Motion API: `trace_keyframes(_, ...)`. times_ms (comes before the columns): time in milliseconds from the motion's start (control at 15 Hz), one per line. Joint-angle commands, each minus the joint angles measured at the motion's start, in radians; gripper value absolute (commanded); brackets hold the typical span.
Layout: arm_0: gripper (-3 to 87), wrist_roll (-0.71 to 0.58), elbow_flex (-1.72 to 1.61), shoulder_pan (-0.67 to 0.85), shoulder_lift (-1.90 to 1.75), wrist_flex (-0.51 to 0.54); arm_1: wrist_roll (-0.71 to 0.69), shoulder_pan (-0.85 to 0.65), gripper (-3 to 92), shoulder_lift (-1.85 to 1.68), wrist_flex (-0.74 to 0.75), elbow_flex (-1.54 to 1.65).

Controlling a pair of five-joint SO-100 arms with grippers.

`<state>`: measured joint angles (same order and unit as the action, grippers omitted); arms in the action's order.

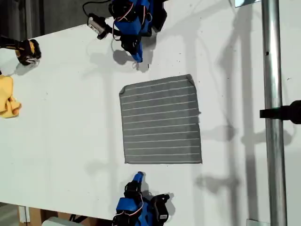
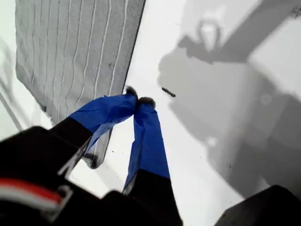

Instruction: Grasp corners of a towel and fold twice.

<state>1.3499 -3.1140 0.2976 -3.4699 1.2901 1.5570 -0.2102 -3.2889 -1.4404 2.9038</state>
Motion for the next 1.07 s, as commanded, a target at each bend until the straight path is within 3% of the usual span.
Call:
trace_keyframes(0, -1.9, 0.015, -0.005, 0.006, -0.003, -0.002, -0.002, 0.006, -0.2, 0.0, -0.011, -0.055)
trace_keyframes(400, -1.9, 0.018, -0.005, 0.009, -0.003, 0.0, -0.08, 0.114, -0.2, 0.089, 0.103, -0.305)
trace_keyframes(667, -1.4, 0.014, -0.005, 0.014, -0.003, 0.0, -0.195, 0.247, -0.2, 0.568, 0.202, -0.627)
trace_keyframes(1000, -1.4, 0.014, -0.005, 0.014, -0.003, 0.0, -0.314, 0.428, -0.2, 1.005, 0.138, -1.032)
